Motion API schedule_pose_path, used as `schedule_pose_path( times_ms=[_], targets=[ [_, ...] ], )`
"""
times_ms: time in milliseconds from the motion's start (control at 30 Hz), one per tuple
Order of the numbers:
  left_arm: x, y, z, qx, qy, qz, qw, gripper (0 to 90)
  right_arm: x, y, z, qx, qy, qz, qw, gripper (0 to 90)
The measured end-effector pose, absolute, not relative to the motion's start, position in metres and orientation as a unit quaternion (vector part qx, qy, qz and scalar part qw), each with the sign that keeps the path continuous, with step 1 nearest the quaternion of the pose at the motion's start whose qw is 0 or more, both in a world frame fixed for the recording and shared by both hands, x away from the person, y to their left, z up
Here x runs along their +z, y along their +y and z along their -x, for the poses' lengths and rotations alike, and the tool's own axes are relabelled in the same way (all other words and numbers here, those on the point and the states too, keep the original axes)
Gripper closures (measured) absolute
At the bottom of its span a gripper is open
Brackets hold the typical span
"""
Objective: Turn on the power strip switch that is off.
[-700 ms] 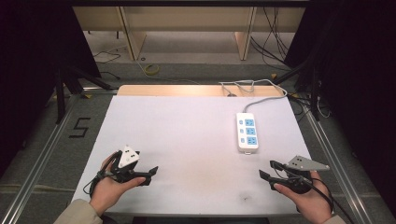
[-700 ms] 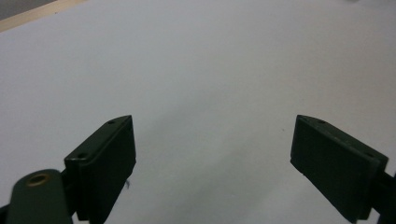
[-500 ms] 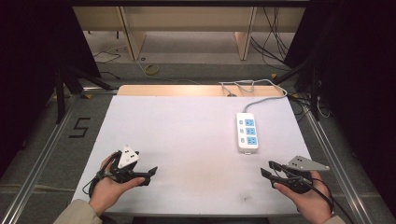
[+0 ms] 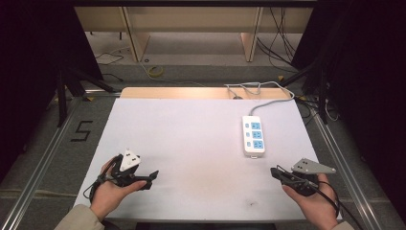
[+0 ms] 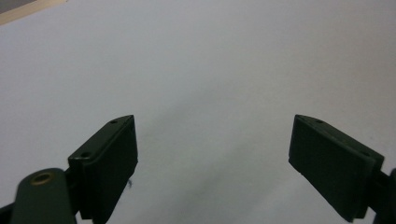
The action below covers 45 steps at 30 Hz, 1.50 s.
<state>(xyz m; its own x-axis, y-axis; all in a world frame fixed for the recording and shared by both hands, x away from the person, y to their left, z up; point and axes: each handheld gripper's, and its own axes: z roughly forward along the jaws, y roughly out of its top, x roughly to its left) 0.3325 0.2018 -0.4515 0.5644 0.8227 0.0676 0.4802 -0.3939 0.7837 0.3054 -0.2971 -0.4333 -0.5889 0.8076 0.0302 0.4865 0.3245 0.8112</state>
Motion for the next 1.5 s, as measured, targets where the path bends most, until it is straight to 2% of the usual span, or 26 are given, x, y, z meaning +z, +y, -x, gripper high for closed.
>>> schedule_pose_path(
  times_ms=[1500],
  targets=[
    [-0.453,0.200,-0.336,0.229,0.404,-0.805,0.368,15.1,-0.425,-0.282,-0.348,0.386,0.797,-0.423,0.192,90.0]
  ],
)
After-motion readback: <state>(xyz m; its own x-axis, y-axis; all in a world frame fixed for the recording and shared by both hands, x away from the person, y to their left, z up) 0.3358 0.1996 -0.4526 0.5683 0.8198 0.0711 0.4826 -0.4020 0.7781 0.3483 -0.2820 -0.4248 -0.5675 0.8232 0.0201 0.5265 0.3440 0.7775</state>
